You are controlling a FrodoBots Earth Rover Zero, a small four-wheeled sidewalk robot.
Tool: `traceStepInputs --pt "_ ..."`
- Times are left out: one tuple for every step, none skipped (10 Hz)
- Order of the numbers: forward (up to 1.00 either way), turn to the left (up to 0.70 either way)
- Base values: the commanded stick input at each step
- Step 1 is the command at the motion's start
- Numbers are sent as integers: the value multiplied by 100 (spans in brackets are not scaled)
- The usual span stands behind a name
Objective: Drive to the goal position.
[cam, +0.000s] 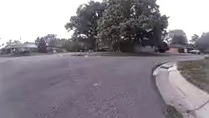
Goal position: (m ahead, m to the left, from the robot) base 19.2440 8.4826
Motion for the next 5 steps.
traceStepInputs --pt "4 0" --pt "4 0" --pt "4 0" --pt "4 0" --pt "4 0"
